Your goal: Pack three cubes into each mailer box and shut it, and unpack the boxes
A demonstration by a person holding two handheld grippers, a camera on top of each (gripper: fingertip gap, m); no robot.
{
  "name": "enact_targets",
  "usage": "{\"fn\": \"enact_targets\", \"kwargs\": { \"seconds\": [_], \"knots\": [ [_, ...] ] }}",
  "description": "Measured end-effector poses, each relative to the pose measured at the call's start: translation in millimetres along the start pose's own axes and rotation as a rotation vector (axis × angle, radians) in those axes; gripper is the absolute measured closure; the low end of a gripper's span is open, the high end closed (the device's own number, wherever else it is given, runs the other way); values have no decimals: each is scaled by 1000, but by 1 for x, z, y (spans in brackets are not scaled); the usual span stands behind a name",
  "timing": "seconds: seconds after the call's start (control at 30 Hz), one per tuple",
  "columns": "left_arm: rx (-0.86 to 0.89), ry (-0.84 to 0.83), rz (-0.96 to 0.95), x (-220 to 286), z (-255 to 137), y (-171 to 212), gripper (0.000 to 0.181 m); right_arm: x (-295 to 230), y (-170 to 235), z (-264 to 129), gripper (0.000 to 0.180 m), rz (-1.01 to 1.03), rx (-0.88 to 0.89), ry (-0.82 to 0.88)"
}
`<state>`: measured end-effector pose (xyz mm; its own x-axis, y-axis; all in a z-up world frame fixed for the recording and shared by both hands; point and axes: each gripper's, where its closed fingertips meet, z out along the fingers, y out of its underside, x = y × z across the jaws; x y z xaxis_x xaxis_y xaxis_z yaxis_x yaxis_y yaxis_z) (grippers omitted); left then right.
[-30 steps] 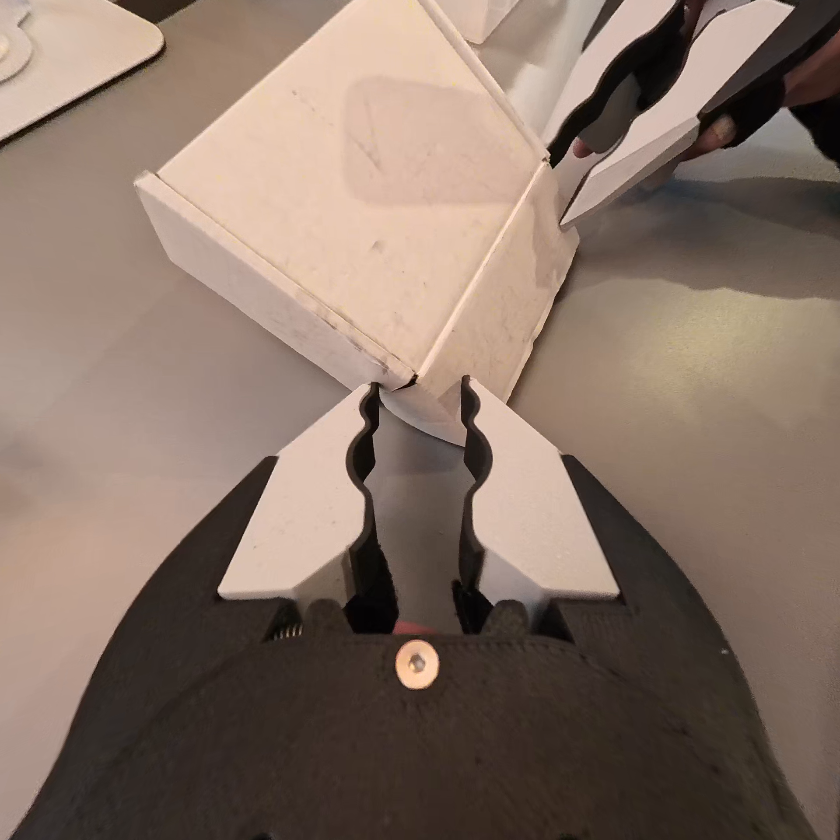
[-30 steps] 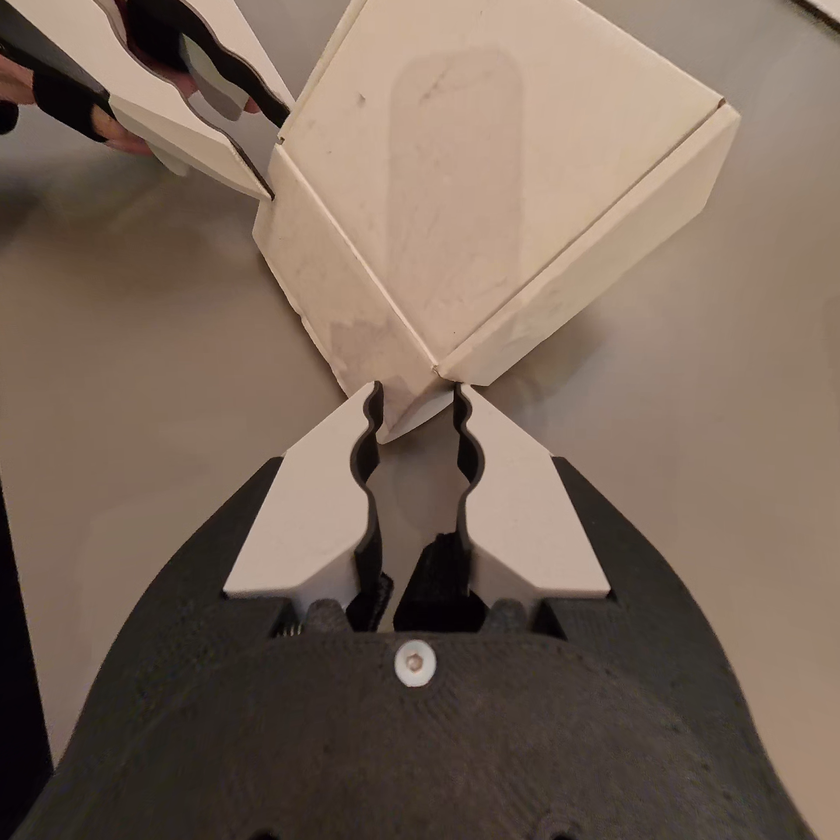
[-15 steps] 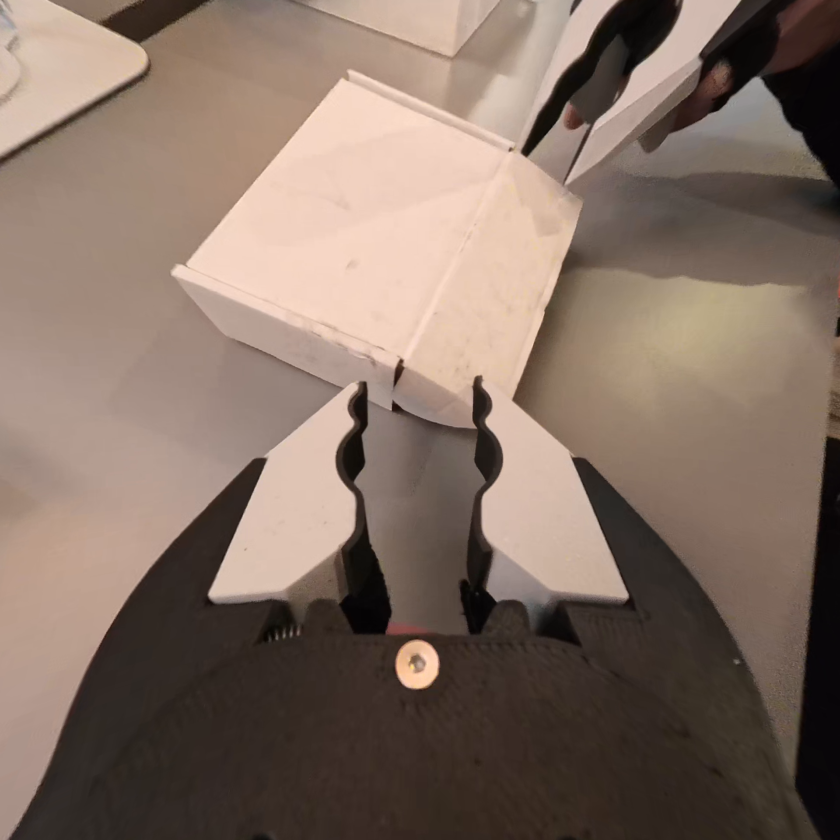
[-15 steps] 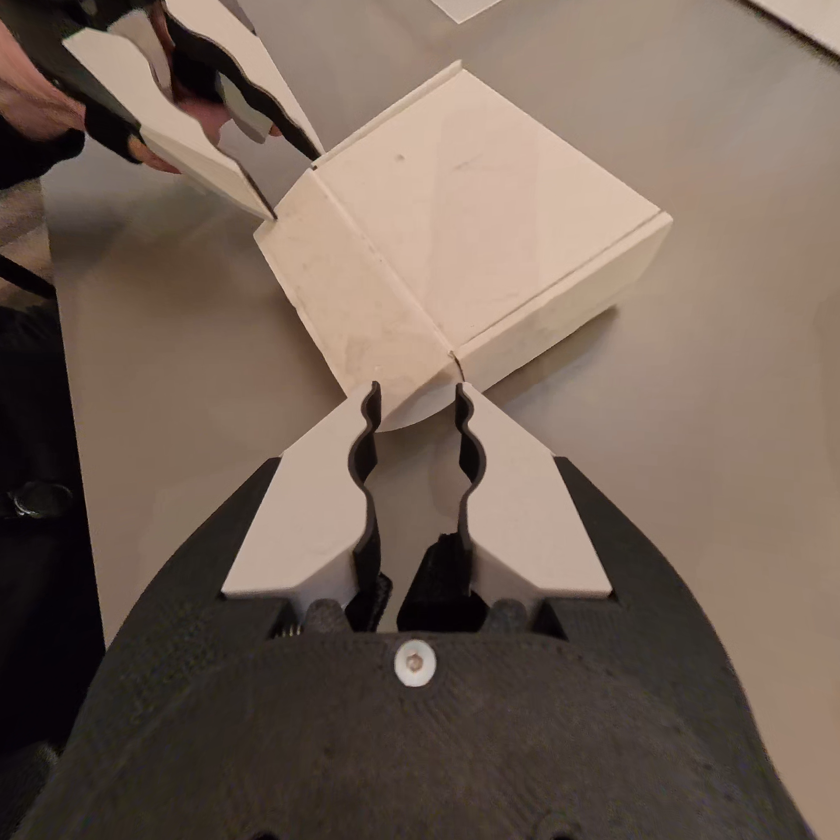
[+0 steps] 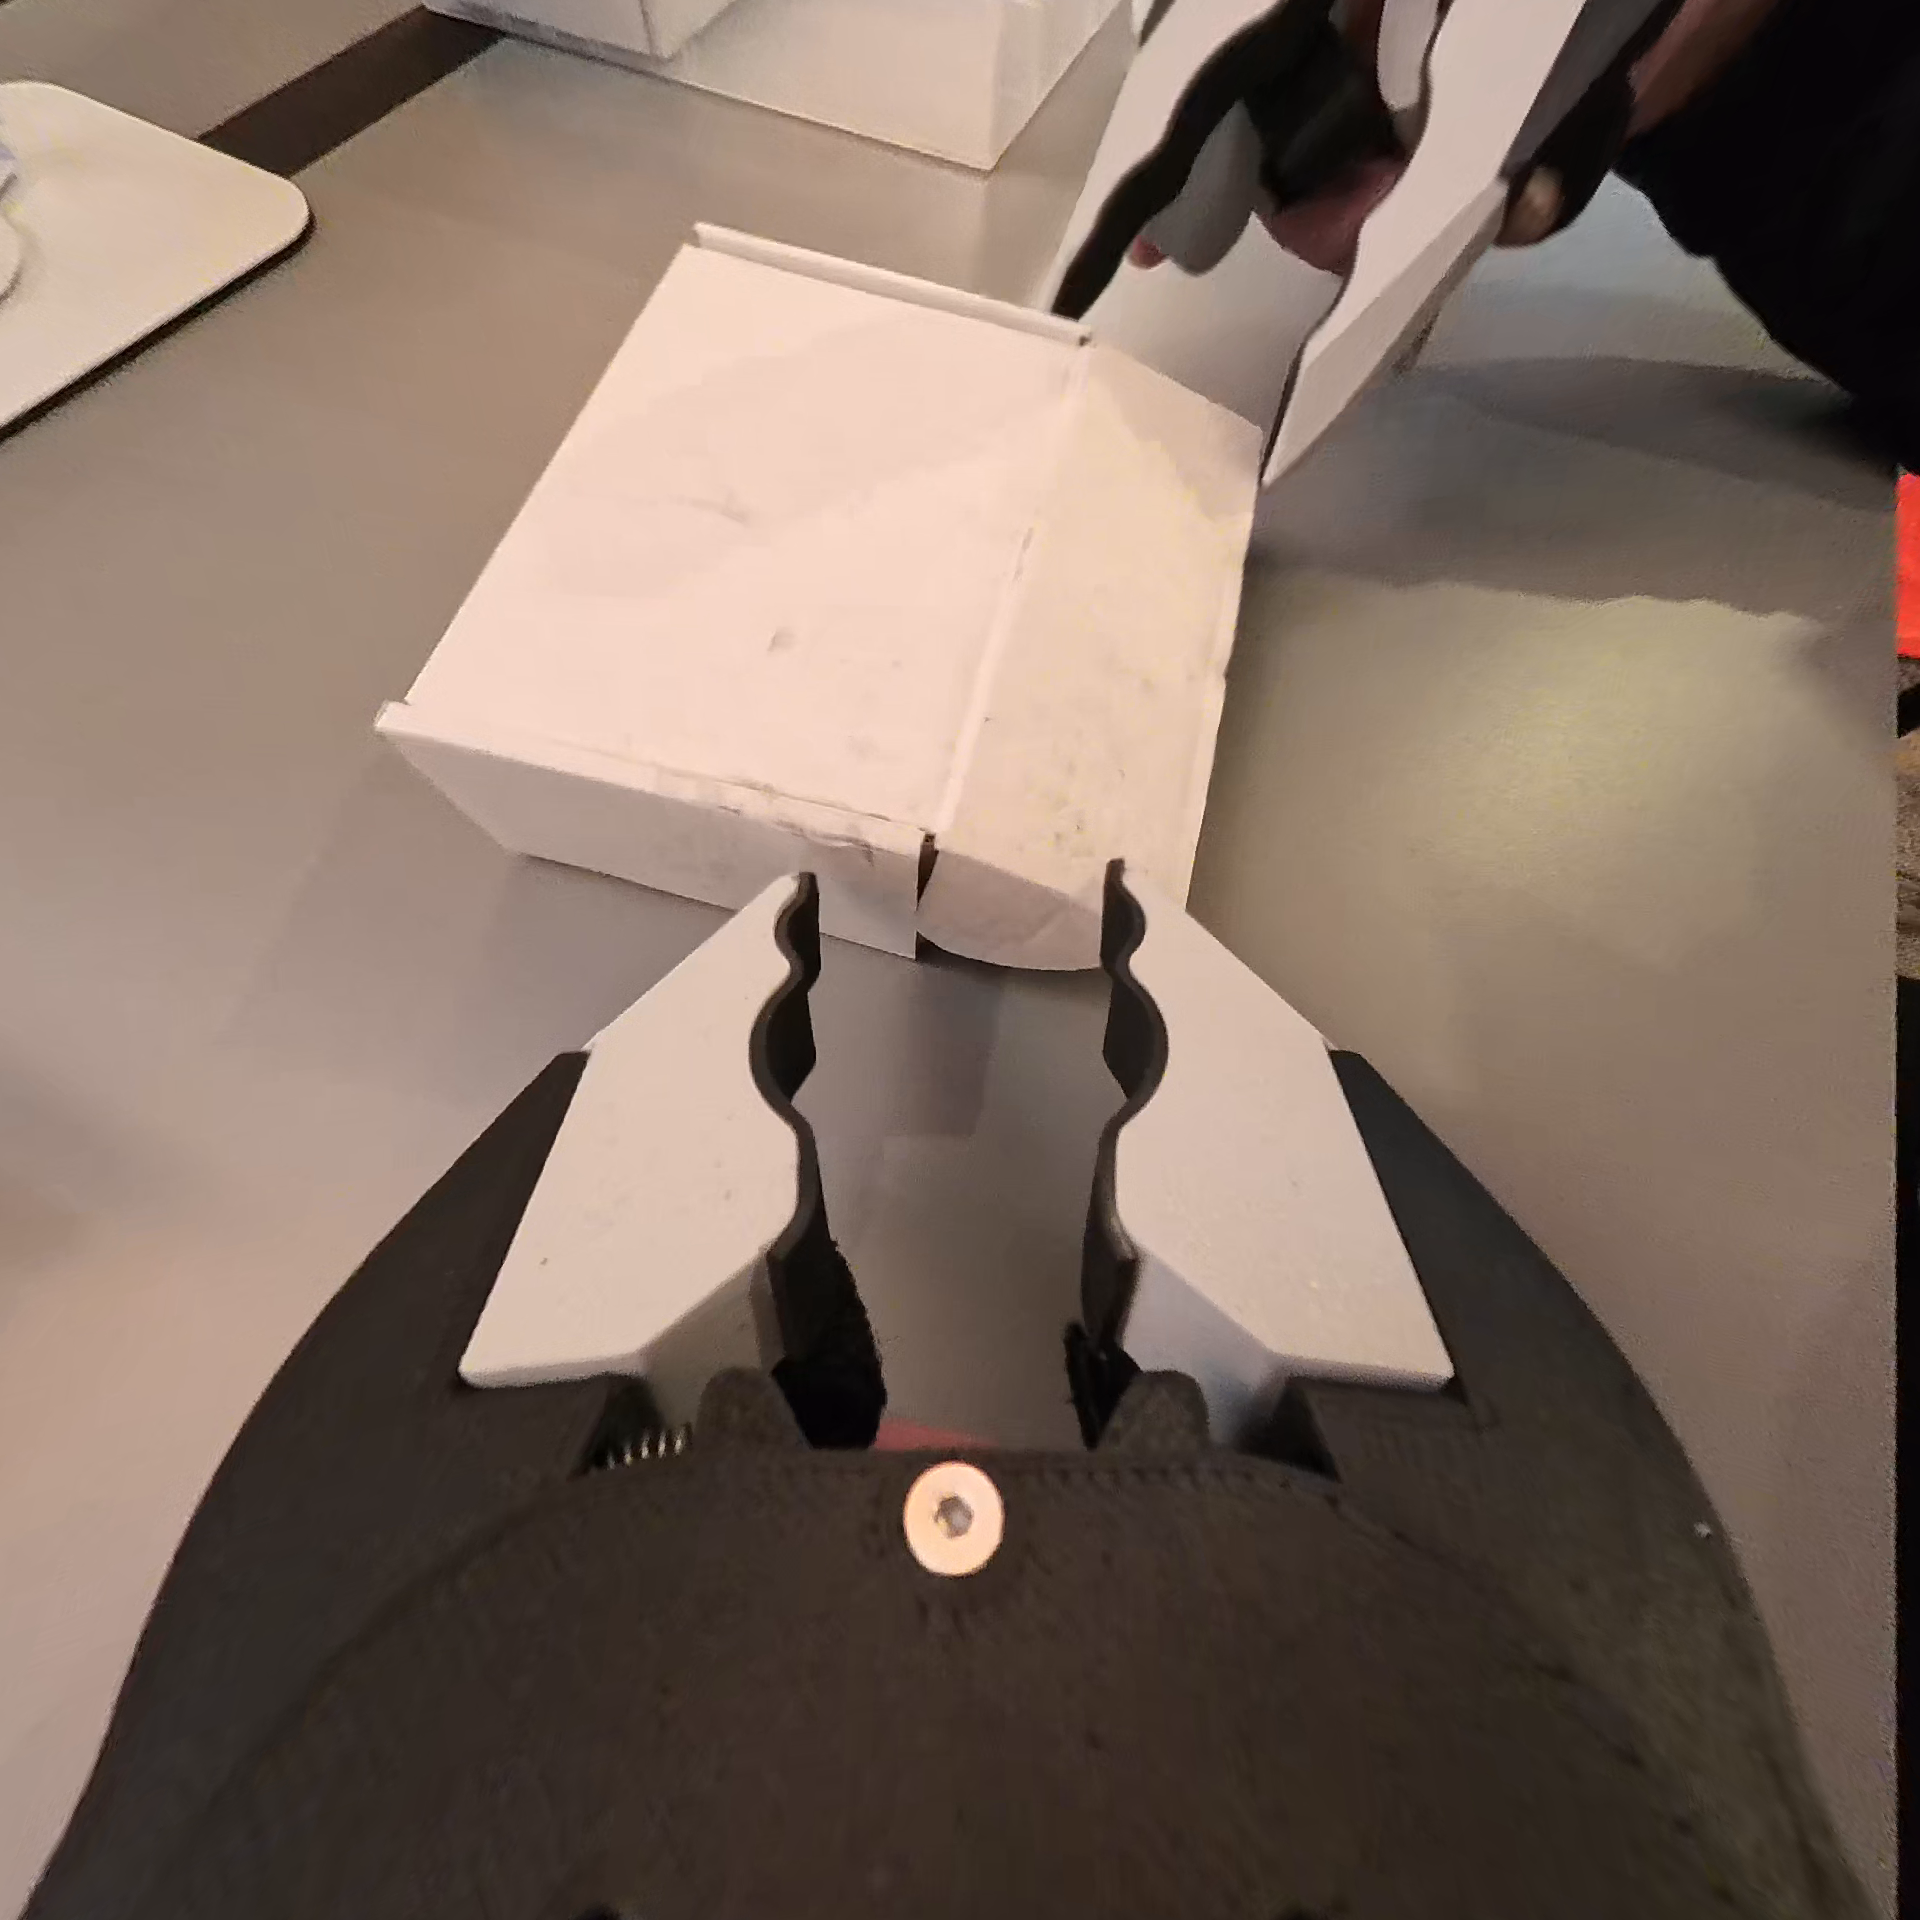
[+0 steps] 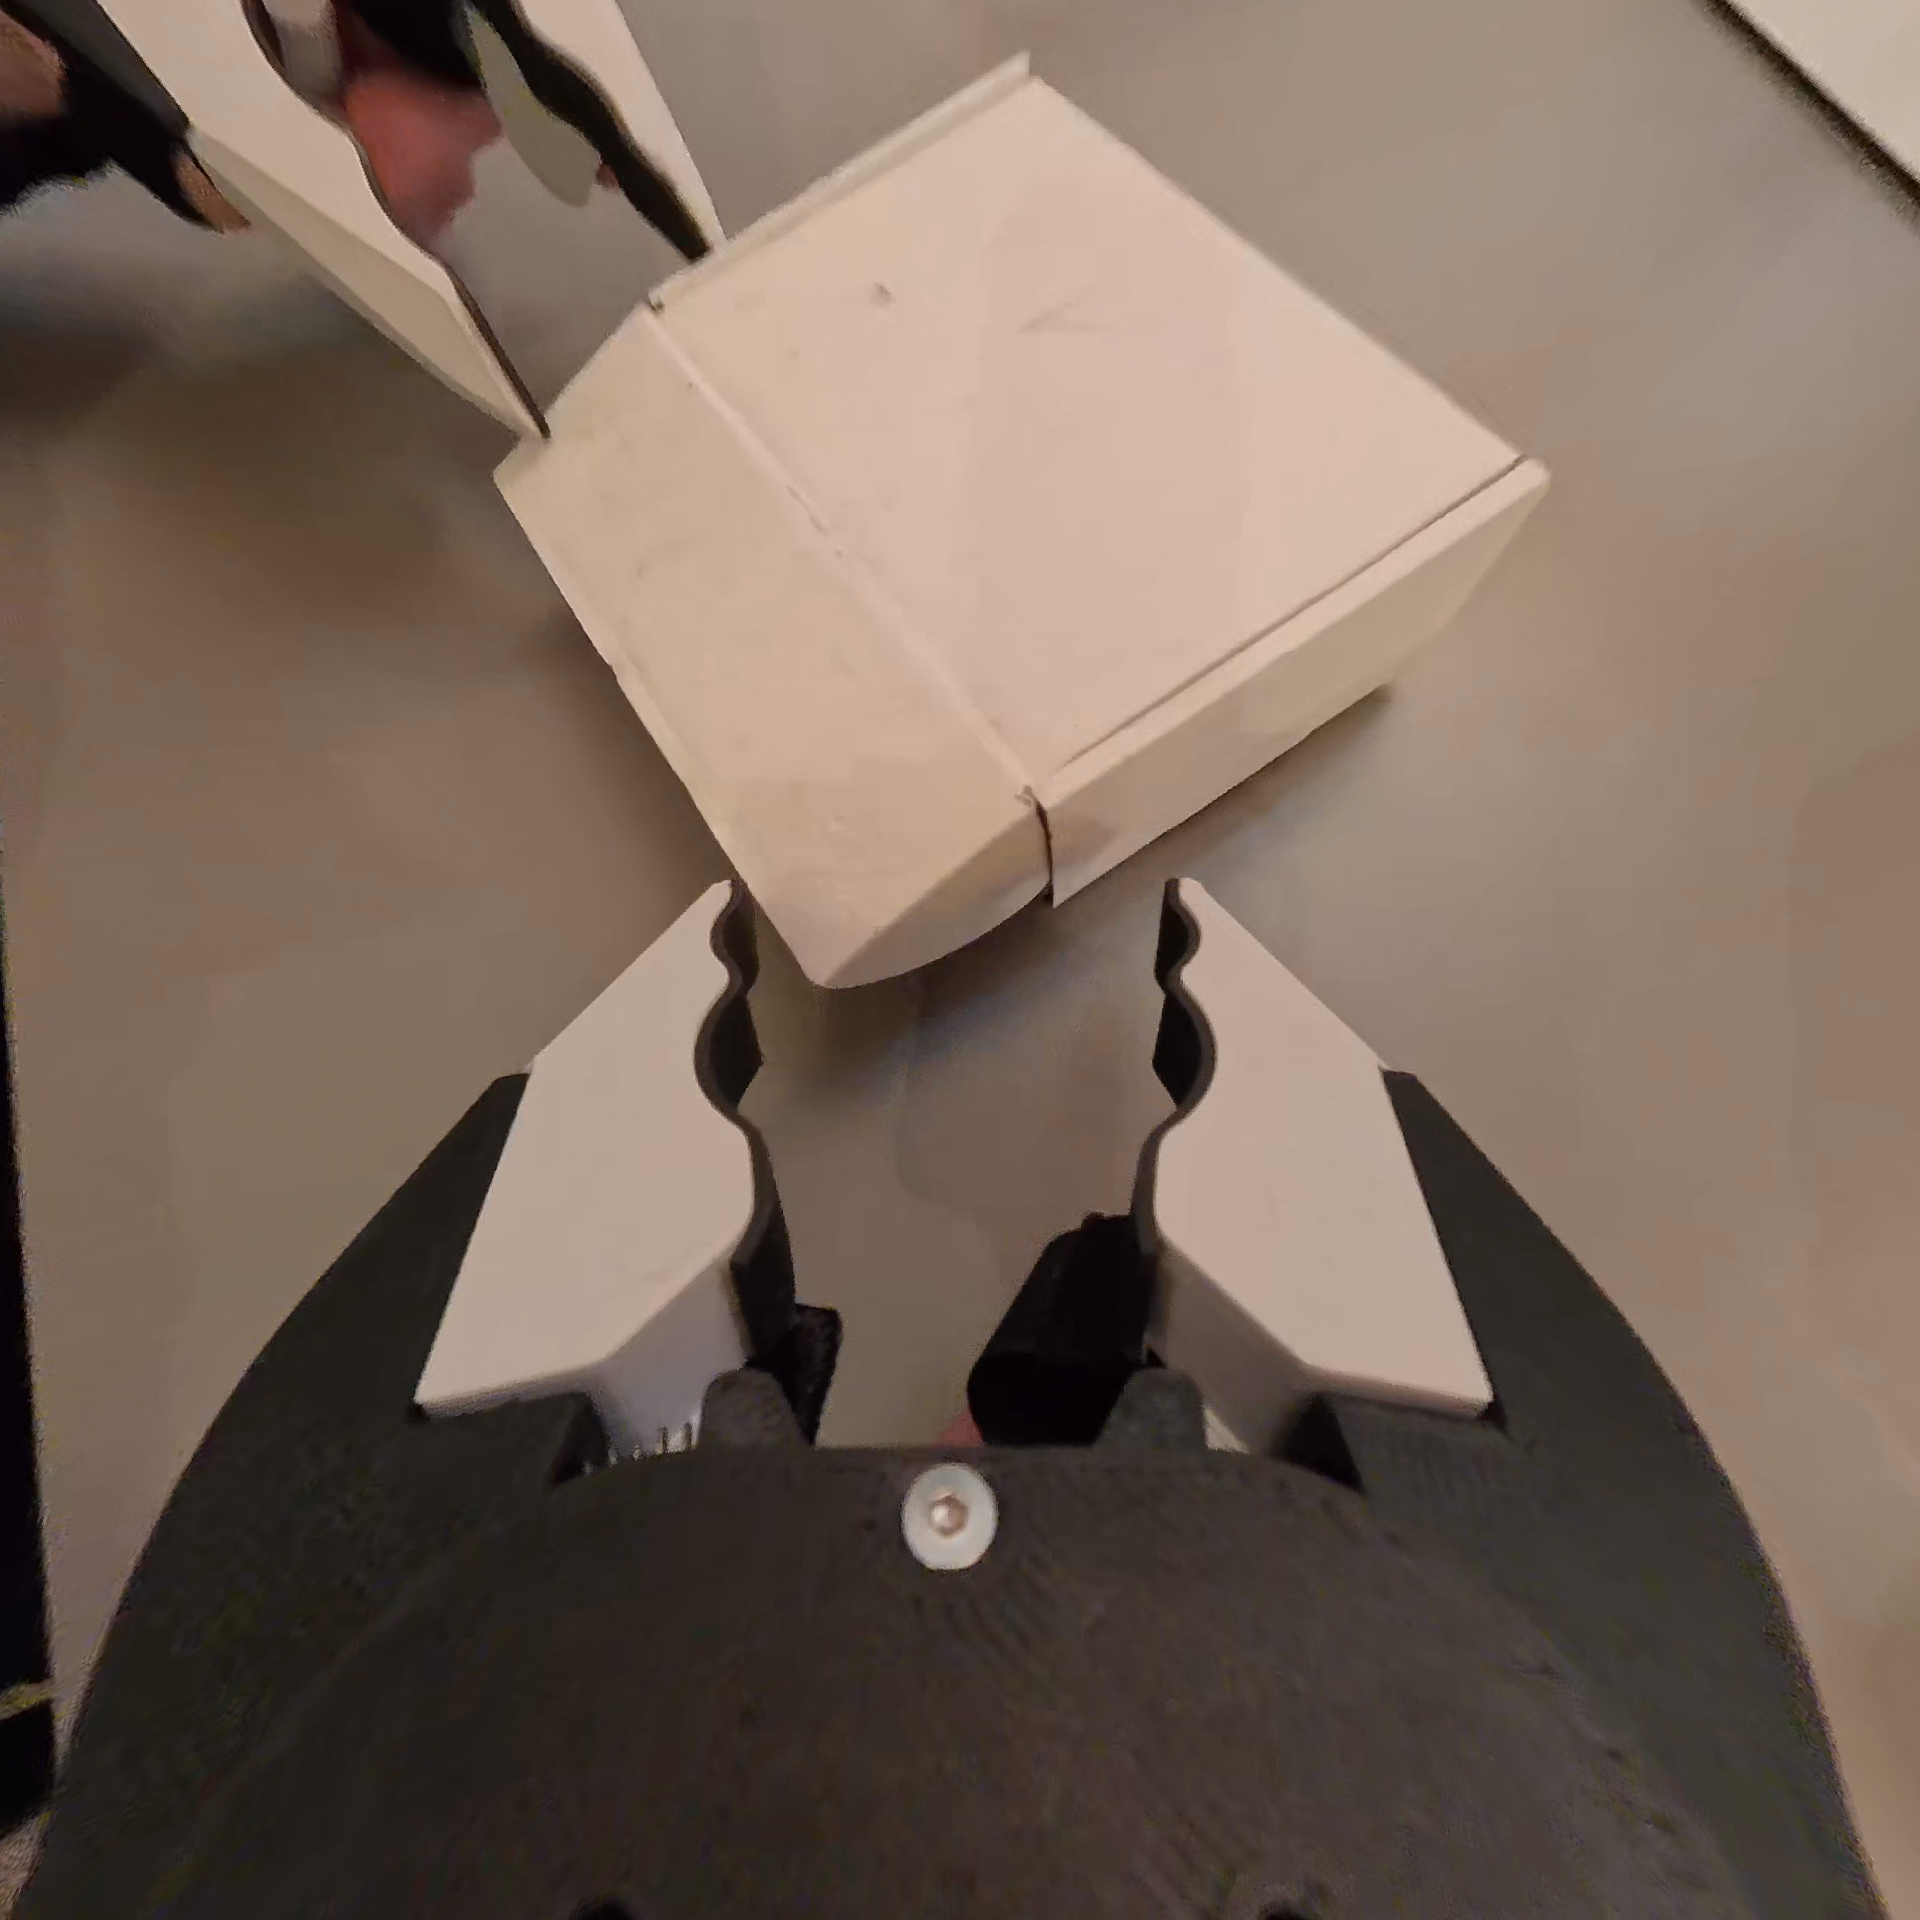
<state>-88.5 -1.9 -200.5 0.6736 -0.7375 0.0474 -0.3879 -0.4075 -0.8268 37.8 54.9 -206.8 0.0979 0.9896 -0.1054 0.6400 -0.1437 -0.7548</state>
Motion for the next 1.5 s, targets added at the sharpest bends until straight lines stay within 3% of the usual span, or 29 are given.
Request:
{"fn": "enact_targets", "kwargs": {
  "seconds": [0.2,0.27,0.43,0.6,0.77,0.93,1.23,1.5],
  "knots": [
    [15,-38,39,-5,-9,5,139,17,-10,-14,114,-17,-4,32],
    [8,-49,53,-13,-14,7,137,16,-16,-17,106,-15,6,2],
    [-26,-41,105,-27,-24,12,142,0,-2,-11,107,-22,-84,-58],
    [-69,-105,190,-59,-30,10,149,3,-20,-18,91,-312,-32,137],
    [-50,-115,169,-67,-13,13,147,-17,-24,1,86,-575,-77,123],
    [-19,-98,189,-53,0,14,147,-23,-14,15,92,-555,-103,29],
    [9,42,125,-41,6,12,163,-21,-12,15,91,-536,-81,-21],
    [-5,153,74,-34,5,14,154,-22,-11,14,90,-540,-109,-60]
  ]
}}
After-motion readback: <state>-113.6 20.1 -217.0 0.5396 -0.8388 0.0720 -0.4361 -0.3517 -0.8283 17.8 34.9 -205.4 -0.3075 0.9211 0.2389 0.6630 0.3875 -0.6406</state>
